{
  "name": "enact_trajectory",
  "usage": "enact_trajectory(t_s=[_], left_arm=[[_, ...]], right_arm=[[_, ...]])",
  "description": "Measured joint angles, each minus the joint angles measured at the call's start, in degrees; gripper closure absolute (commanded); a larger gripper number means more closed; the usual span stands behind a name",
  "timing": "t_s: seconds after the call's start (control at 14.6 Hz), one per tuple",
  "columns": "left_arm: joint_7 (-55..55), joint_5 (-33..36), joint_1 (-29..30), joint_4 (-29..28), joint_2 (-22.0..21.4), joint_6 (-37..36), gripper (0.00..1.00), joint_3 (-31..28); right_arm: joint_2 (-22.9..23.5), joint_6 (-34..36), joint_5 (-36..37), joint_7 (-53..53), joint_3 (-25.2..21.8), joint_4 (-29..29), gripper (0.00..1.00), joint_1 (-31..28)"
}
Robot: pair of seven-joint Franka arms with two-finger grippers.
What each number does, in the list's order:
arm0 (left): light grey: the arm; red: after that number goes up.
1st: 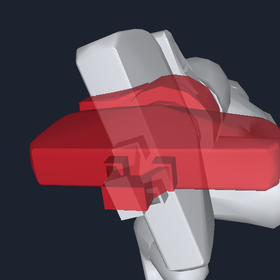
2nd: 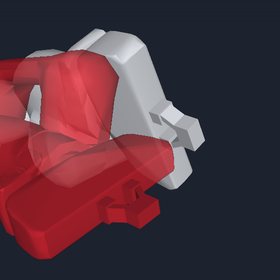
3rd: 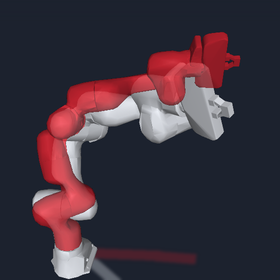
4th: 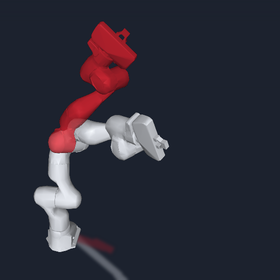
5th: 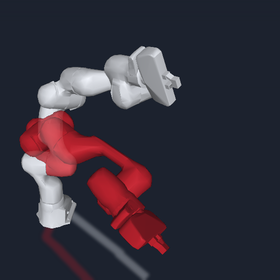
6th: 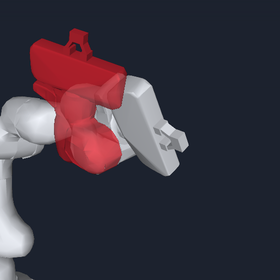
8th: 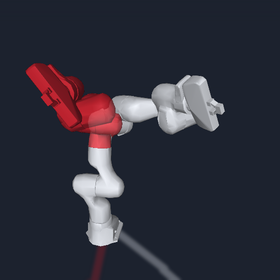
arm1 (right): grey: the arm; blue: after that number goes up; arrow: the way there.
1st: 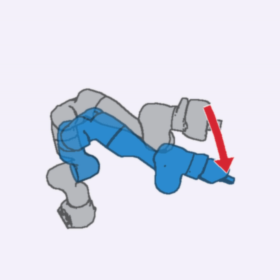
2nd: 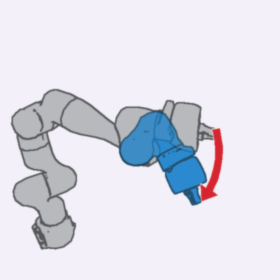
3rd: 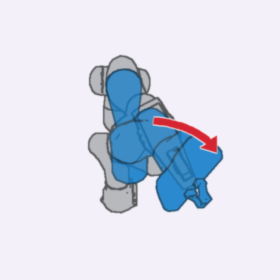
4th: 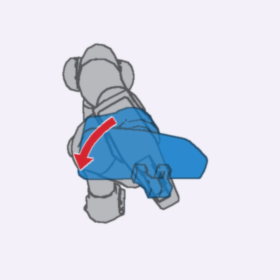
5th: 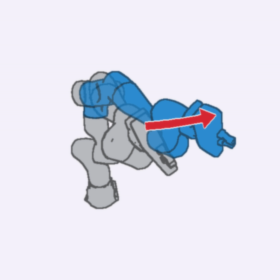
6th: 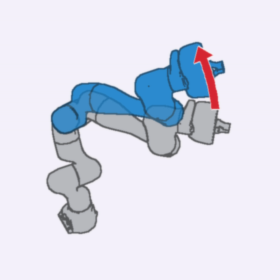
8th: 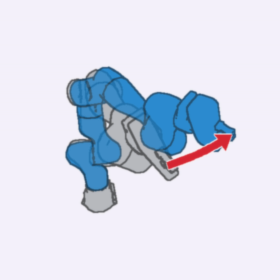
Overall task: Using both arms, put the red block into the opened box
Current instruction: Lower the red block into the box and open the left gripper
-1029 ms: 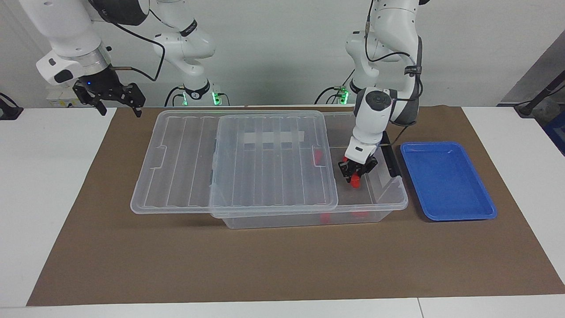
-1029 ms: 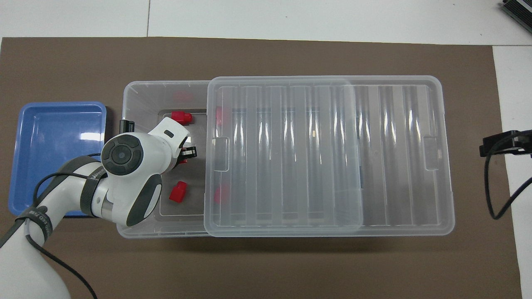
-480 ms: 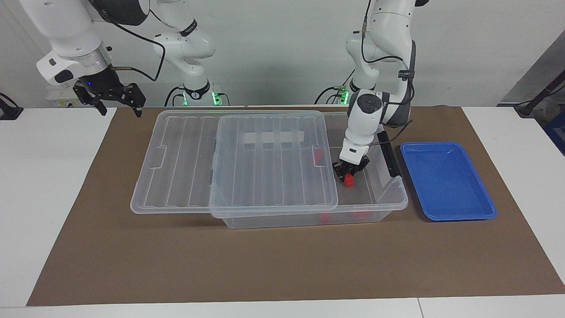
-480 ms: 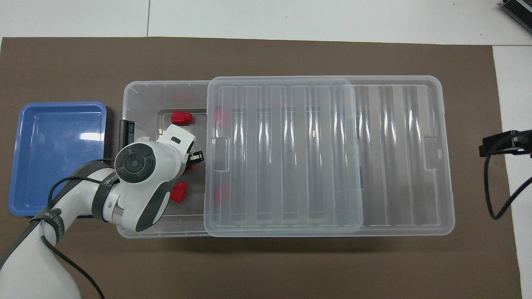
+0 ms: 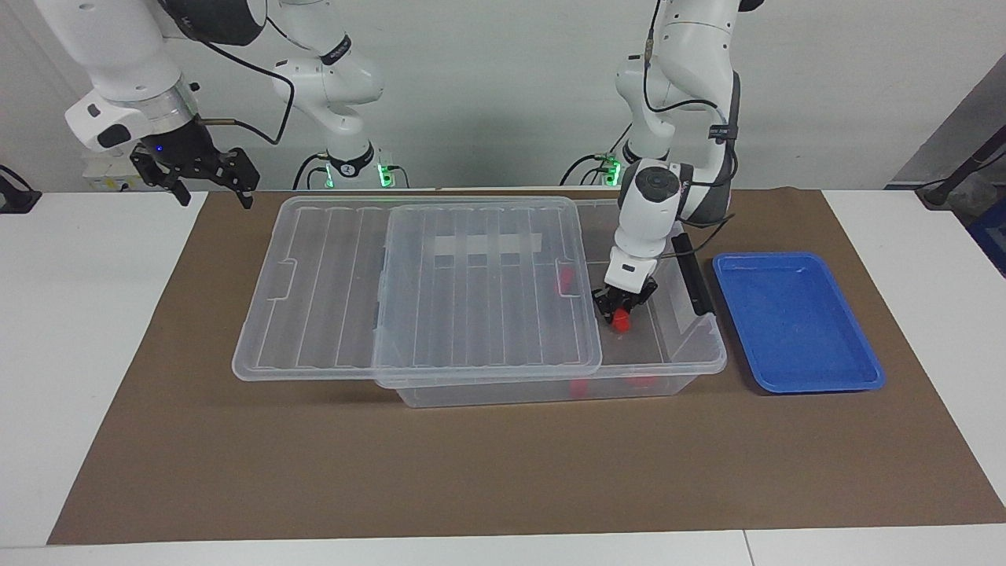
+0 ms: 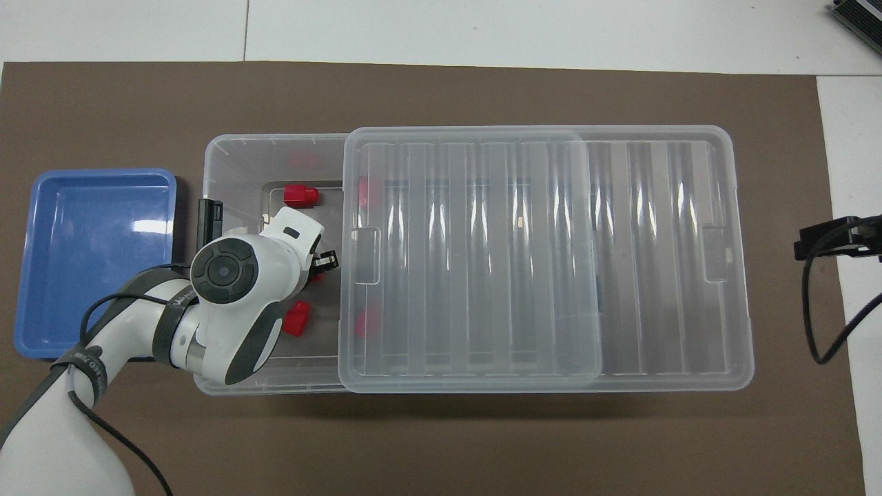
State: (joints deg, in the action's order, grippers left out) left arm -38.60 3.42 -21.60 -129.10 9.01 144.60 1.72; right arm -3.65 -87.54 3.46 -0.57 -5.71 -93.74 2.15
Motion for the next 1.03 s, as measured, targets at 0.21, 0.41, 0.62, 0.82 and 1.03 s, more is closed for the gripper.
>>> enact_trajectory(t_s=[0.21,0.41,0.62,0.82,1.03], left_arm=[[0.0,0.0,0.0,-0.2,0.1,0.1,0.0,0.0],[0.0,0.0,0.0,-0.1,0.1,0.3,0.0,0.0],[0.0,0.0,0.0,0.2,0.1,0.3,0.0,0.0],[0.0,0.0,0.0,1.4,0.1,-0.9,0.0,0.0],[-0.2,0.0,0.0,3.6,-0.1,-4.0,0.0,0.0]], right_arm=[[0.0,0.0,0.0,0.0,0.0,0.0,0.0,0.0],[0.0,0.0,0.0,0.0,0.0,0.0,0.0,0.0],[0.0,0.0,0.0,0.0,0.0,0.0,0.0,0.0],[0.0,0.0,0.0,0.0,0.0,0.0,0.0,0.0],[0.0,0.0,0.0,0.0,0.0,0.0,0.0,0.0]])
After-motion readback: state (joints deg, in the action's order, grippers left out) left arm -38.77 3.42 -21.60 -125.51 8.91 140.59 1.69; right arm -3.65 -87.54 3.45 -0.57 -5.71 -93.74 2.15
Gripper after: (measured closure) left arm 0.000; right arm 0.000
